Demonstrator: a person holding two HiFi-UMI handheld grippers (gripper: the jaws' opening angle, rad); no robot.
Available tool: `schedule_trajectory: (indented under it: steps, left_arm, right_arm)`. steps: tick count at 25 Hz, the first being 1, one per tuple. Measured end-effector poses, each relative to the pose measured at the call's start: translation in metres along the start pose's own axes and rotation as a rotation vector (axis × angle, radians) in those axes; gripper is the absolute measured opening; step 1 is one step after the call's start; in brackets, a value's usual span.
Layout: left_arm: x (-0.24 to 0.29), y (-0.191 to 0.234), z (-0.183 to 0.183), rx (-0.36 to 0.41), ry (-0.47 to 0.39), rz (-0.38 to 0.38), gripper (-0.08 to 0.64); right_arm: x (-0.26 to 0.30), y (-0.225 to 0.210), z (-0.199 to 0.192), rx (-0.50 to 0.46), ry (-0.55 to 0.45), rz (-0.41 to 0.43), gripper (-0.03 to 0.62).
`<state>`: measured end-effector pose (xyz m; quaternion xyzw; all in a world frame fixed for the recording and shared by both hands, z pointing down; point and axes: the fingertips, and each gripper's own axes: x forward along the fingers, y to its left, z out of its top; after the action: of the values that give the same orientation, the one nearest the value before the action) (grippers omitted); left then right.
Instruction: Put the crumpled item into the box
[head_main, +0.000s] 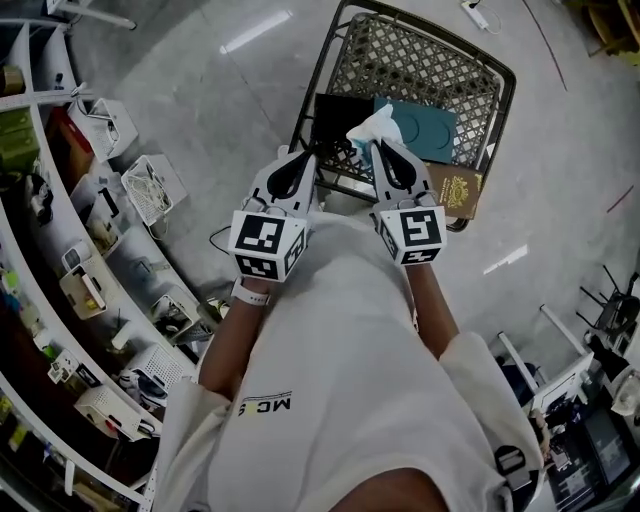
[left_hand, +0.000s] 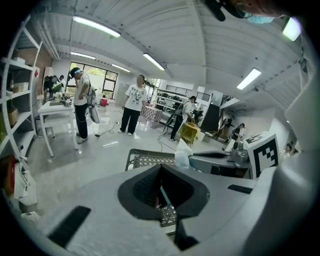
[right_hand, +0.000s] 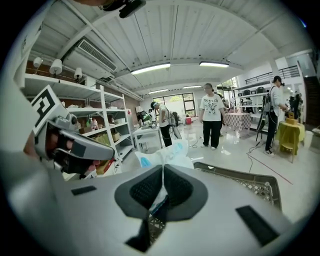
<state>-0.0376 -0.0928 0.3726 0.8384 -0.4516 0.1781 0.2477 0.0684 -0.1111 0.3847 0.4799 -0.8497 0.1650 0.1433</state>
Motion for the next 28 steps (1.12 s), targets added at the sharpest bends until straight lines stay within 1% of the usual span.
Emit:
schedule_trajectory:
  steps: [4,8,12,17,24,28]
  left_arm:
    - [0.003,0.004,-0.008,-0.005,0.022,-0.017,0.020]
    - [0.018,0.006,-0.015,-0.014,0.033,-0.034,0.020]
    - [0.034,0.011,-0.031,-0.037,0.064,-0.045,0.020]
    - [0.055,0.018,-0.046,-0.033,0.094,-0.060,0.020]
    - [0.080,0.039,-0.077,-0.045,0.144,-0.056,0.020]
    - [0.091,0.047,-0.089,-0.050,0.165,-0.059,0.020]
  right_arm:
    - [0.012,0.001,-0.007,-0.040,0.032,0.001,0.021]
    - [0.028,-0.001,-0.018,-0.095,0.077,0.030,0.021]
    - [0.044,0.001,-0.036,-0.147,0.132,0.074,0.021]
    - [0.063,-0.009,-0.066,-0.171,0.190,0.089,0.021]
    - [0.094,-0.020,-0.101,-0.156,0.245,0.062,0.021]
    - [0.114,-0.026,-0.126,-0.064,0.287,0.040,0.021]
